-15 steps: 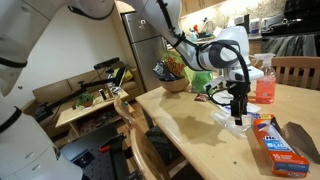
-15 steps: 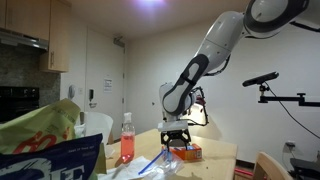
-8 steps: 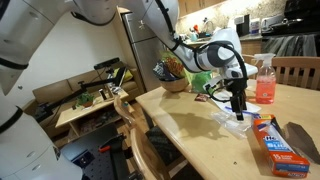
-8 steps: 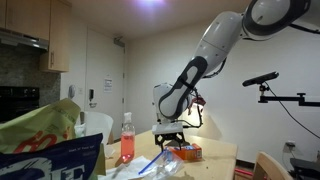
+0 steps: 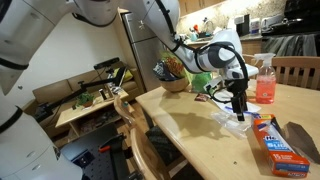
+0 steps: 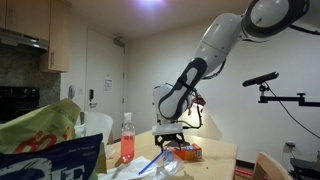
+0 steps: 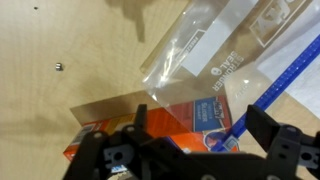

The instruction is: Put the ziplock bag in the bowl

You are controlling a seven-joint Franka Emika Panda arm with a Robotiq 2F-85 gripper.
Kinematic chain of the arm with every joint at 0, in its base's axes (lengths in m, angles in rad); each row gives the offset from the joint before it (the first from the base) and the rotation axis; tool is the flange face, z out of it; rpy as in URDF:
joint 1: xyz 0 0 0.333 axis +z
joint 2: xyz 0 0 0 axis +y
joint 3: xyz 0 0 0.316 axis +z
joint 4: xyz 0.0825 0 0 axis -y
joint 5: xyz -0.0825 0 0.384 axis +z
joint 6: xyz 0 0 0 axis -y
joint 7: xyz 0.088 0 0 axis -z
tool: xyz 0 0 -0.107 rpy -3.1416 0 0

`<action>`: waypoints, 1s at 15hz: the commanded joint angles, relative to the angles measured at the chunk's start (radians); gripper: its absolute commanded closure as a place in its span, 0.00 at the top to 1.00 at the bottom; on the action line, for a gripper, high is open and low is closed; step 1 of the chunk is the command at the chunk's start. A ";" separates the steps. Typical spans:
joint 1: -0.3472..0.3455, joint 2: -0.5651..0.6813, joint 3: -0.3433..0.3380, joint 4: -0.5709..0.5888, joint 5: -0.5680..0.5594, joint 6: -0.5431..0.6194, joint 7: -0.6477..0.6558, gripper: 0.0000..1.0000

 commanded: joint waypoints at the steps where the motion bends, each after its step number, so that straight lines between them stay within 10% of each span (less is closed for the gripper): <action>1: 0.005 0.018 -0.006 0.015 -0.016 0.026 0.025 1.00; 15: 0.065 0.121 -0.069 0.088 -0.025 0.133 0.084 1.00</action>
